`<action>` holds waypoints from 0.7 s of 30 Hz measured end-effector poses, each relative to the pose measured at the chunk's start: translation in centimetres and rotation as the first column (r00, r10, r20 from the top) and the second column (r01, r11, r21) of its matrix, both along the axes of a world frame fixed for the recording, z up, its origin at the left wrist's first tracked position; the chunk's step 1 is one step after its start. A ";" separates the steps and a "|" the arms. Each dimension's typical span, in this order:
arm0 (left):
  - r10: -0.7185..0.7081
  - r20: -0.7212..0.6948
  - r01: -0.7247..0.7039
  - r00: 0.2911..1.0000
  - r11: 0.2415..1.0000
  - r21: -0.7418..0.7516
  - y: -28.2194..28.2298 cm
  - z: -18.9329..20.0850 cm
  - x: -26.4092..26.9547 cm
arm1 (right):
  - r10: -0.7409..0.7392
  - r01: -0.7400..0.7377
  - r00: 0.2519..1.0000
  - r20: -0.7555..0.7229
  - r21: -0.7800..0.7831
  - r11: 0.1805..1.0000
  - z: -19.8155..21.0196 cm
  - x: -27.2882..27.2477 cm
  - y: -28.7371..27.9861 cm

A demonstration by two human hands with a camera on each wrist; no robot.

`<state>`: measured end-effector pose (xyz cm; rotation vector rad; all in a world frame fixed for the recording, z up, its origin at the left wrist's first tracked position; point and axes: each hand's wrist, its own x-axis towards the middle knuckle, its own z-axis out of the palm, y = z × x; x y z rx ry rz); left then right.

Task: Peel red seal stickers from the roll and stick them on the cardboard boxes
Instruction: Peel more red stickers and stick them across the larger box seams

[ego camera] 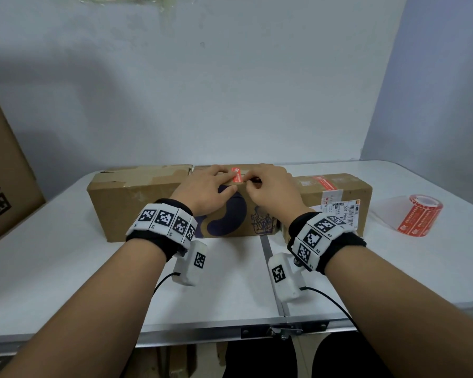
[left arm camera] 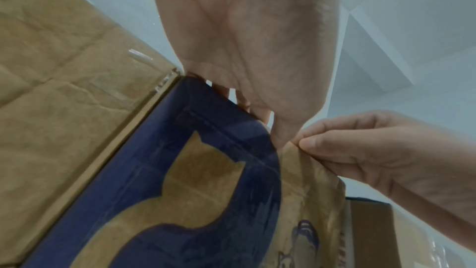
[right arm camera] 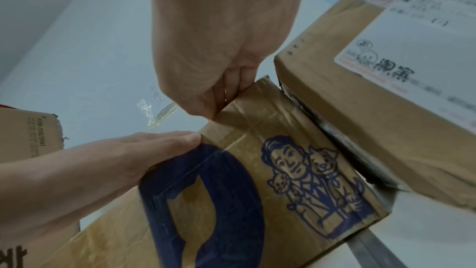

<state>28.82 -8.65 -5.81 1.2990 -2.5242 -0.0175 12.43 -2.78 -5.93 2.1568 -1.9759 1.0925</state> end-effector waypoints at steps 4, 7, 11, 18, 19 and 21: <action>-0.059 -0.057 0.054 0.997 0.995 -0.083 -0.1 -0.5 0.2 | 0.014 -0.015 0.999 0.035 0.010 1.000 -0.1 -0.4 -0.3; -0.039 -0.026 0.035 0.999 0.987 -0.159 -0.1 -0.7 0.3 | 0.012 -0.012 0.999 0.031 -0.006 1.000 -0.3 -0.4 -0.6; -0.101 -0.065 0.079 0.993 0.958 -0.277 0.3 -0.6 0.5 | 0.006 -0.006 0.999 0.034 -0.013 1.000 -0.5 -0.5 -0.9; -0.153 -0.109 0.105 0.982 0.927 -0.361 0.9 -0.5 0.7 | 0.006 -0.005 1.000 0.011 -0.008 1.000 -0.7 -0.5 -1.1; -0.155 -0.117 0.103 0.981 0.927 -0.361 1.0 -0.4 0.7 | 0.008 -0.008 1.000 0.013 -0.010 1.000 -0.7 -0.5 -1.1; -0.138 -0.126 0.085 0.982 0.932 -0.353 1.3 -0.3 0.7 | 0.016 -0.016 1.000 0.015 -0.015 1.000 -0.7 -0.5 -1.1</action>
